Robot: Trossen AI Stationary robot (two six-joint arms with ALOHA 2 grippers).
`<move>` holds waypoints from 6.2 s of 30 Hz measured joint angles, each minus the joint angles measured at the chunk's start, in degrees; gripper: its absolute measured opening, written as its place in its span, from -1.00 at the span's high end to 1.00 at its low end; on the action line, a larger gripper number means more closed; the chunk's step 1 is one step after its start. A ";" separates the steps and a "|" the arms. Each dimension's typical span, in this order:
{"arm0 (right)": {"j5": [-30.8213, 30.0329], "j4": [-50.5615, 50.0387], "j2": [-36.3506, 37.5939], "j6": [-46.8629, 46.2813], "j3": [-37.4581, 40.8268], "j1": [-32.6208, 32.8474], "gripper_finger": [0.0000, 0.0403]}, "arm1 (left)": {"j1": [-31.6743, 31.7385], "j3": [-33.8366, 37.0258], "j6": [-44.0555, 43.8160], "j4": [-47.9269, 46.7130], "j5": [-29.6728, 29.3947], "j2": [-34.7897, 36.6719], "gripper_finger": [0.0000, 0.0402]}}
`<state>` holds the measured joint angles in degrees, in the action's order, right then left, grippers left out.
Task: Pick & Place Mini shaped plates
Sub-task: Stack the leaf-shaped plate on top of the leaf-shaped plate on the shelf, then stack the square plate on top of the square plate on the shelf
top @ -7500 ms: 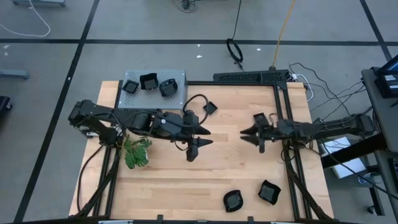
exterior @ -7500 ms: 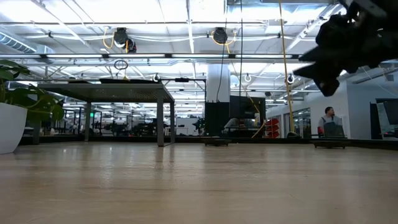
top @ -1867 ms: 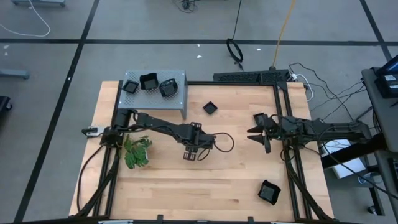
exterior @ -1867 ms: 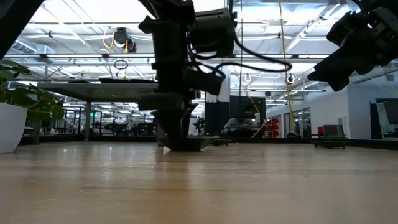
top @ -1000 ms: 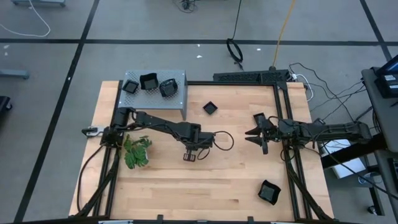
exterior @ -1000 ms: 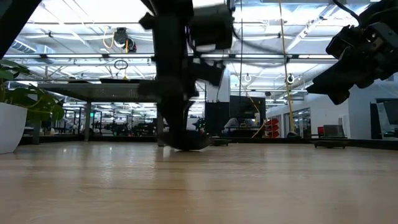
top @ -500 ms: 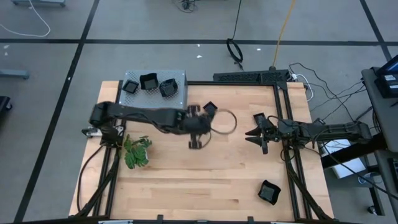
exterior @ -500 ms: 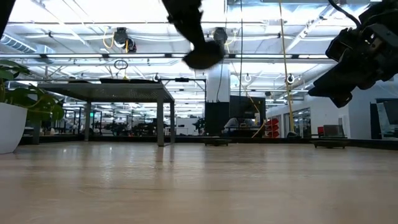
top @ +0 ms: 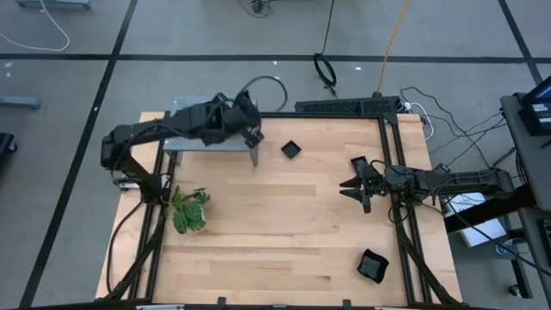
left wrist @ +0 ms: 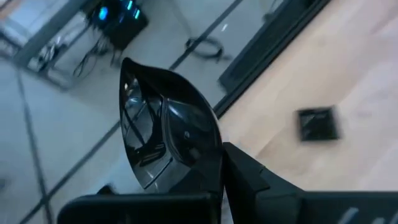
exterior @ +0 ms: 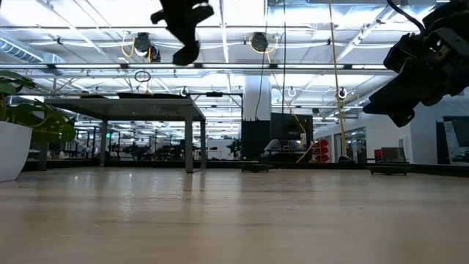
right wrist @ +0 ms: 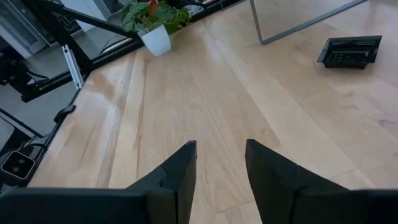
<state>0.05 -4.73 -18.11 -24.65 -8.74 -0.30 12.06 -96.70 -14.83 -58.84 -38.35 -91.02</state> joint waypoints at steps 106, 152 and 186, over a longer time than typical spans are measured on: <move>0.00 0.74 -0.02 -2.04 -0.03 0.02 0.38 | -8.21 0.06 -2.07 24.01 23.86 1.36 0.15; -25.55 -38.24 -40.62 -10.21 -29.23 -7.60 0.38 | -17.36 0.11 -9.64 32.07 23.26 1.33 0.15; -19.53 -29.25 -63.18 -8.69 -28.71 -25.22 0.49 | -19.22 0.11 -9.66 31.98 23.23 1.31 0.15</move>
<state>-19.48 -33.98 -81.29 -33.34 -37.45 -25.51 -7.16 -96.60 -24.49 -26.86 -15.11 -89.71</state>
